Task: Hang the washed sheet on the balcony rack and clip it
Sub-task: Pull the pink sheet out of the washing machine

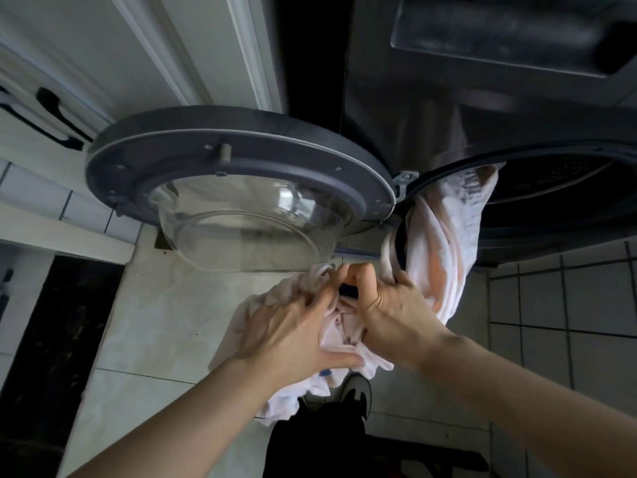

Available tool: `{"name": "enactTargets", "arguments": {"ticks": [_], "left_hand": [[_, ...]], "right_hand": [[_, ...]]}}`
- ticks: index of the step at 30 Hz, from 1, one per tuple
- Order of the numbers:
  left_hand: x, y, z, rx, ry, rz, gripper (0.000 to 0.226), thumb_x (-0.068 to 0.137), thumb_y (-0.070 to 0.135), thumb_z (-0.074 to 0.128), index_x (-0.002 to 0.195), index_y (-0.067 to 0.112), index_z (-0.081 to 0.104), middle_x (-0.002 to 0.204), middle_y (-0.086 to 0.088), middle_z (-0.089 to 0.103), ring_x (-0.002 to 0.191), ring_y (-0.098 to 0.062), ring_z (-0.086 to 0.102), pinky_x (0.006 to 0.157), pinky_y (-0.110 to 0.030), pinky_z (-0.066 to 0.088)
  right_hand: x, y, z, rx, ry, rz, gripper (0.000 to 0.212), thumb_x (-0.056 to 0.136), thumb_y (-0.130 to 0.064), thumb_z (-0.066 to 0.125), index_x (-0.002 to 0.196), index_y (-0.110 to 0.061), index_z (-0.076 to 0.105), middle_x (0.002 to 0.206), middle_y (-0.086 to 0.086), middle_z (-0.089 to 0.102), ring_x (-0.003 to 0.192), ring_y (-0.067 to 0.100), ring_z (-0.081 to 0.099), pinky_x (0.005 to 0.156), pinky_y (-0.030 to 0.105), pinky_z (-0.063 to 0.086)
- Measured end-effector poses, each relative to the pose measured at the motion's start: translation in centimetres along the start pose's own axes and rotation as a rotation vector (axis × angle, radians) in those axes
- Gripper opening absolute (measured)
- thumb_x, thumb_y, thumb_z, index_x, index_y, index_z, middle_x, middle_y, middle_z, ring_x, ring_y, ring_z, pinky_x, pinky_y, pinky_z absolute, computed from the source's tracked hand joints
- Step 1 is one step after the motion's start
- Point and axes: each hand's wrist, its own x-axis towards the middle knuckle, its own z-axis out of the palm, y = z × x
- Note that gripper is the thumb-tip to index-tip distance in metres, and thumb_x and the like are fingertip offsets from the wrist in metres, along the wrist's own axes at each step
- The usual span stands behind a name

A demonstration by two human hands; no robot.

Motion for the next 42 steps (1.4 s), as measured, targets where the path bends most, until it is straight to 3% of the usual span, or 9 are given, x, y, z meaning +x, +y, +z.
{"name": "enactTargets", "arguments": {"ticks": [5, 10, 15, 20, 25, 29, 32, 37, 42], "left_hand": [[0.5, 0.7, -0.9, 0.001, 0.004, 0.052, 0.106, 0.061, 0.087, 0.051, 0.144, 0.046, 0.001, 0.131, 0.009, 0.052, 0.113, -0.021, 0.055, 0.089, -0.038, 0.047], [0.8, 1.2, -1.0, 0.049, 0.024, 0.058, 0.077, 0.068, 0.075, 0.051, 0.134, 0.045, 0.025, 0.117, 0.013, 0.057, 0.113, -0.019, 0.051, 0.095, -0.041, 0.037], [1.3, 0.8, -1.3, 0.101, 0.023, 0.123, 0.053, 0.070, 0.058, 0.045, 0.118, 0.036, 0.039, 0.094, 0.006, 0.065, 0.099, -0.023, 0.060, 0.086, -0.039, 0.038], [2.0, 0.9, -2.1, 0.165, 0.108, 0.229, 0.046, 0.068, 0.052, 0.043, 0.109, 0.031, 0.044, 0.085, 0.002, 0.066, 0.083, -0.030, 0.061, 0.080, -0.041, 0.042], [1.1, -0.2, -2.9, 0.254, 0.245, 0.311, 0.048, 0.051, 0.049, 0.056, 0.091, 0.030, 0.040, 0.052, 0.003, 0.057, 0.042, -0.024, 0.052, 0.051, -0.028, 0.037], [-0.1, -0.7, -3.7, 0.351, 0.247, 0.287, 0.040, 0.048, 0.052, 0.057, 0.080, 0.028, 0.053, 0.049, 0.000, 0.053, 0.047, -0.028, 0.052, 0.057, -0.030, 0.023], [-0.4, -1.6, -3.9, 0.298, 0.185, 0.234, 0.042, 0.051, 0.052, 0.050, 0.087, 0.029, 0.052, 0.052, 0.000, 0.053, 0.052, -0.031, 0.053, 0.054, -0.030, 0.032], [-0.6, -2.6, -4.8, 0.302, 0.172, 0.195, 0.045, 0.053, 0.052, 0.049, 0.092, 0.030, 0.048, 0.053, -0.005, 0.053, 0.053, -0.033, 0.054, 0.049, -0.033, 0.037], [-1.2, -3.2, -5.1, 0.335, 0.123, 0.156, 0.045, 0.055, 0.053, 0.046, 0.091, 0.030, 0.063, 0.053, -0.002, 0.056, 0.056, -0.032, 0.057, 0.049, -0.032, 0.040]], "right_hand": [[-0.8, 0.1, -0.3, 0.033, -0.025, 0.003, 0.045, 0.072, -0.027, 0.031, 0.114, -0.010, 0.025, 0.093, 0.005, 0.067, 0.068, 0.033, 0.063, 0.072, 0.038, 0.045], [-1.0, 0.4, -1.3, 0.048, -0.059, -0.034, 0.056, 0.063, -0.005, 0.057, 0.111, -0.009, 0.027, 0.073, 0.005, 0.065, 0.055, 0.034, 0.054, 0.071, 0.038, 0.048], [-1.7, 1.5, -2.1, 0.077, -0.074, -0.041, 0.054, 0.073, -0.038, 0.057, 0.116, -0.013, 0.034, 0.074, -0.001, 0.068, 0.067, 0.027, 0.062, 0.073, 0.037, 0.049], [-2.5, 5.1, -2.1, -0.039, -0.270, -0.146, 0.078, 0.068, -0.062, 0.062, 0.130, -0.021, 0.037, 0.116, -0.004, 0.060, 0.112, 0.016, 0.053, 0.090, 0.041, 0.041], [-1.2, 9.1, -1.6, -0.128, -0.450, -0.178, 0.085, 0.071, -0.065, 0.061, 0.140, -0.026, 0.030, 0.141, -0.002, 0.042, 0.138, 0.019, 0.025, 0.105, 0.055, 0.031], [0.5, 11.0, 0.1, -0.201, -0.513, -0.190, 0.111, 0.066, -0.065, 0.068, 0.147, -0.038, -0.003, 0.150, -0.004, 0.028, 0.141, 0.025, 0.013, 0.110, 0.055, 0.019], [2.0, 11.1, 1.2, -0.258, -0.530, -0.232, 0.127, 0.065, -0.065, 0.071, 0.143, -0.038, -0.025, 0.154, -0.002, 0.019, 0.141, 0.030, 0.014, 0.108, 0.052, 0.020], [3.5, 11.7, 2.0, -0.292, -0.558, -0.210, 0.122, 0.068, -0.064, 0.069, 0.141, -0.041, -0.025, 0.154, -0.001, 0.019, 0.139, 0.029, 0.011, 0.109, 0.049, 0.016], [3.5, 12.9, 2.7, -0.321, -0.618, -0.155, 0.116, 0.070, -0.061, 0.067, 0.142, -0.037, -0.020, 0.150, 0.001, 0.026, 0.138, 0.029, 0.016, 0.109, 0.049, 0.017]]}}
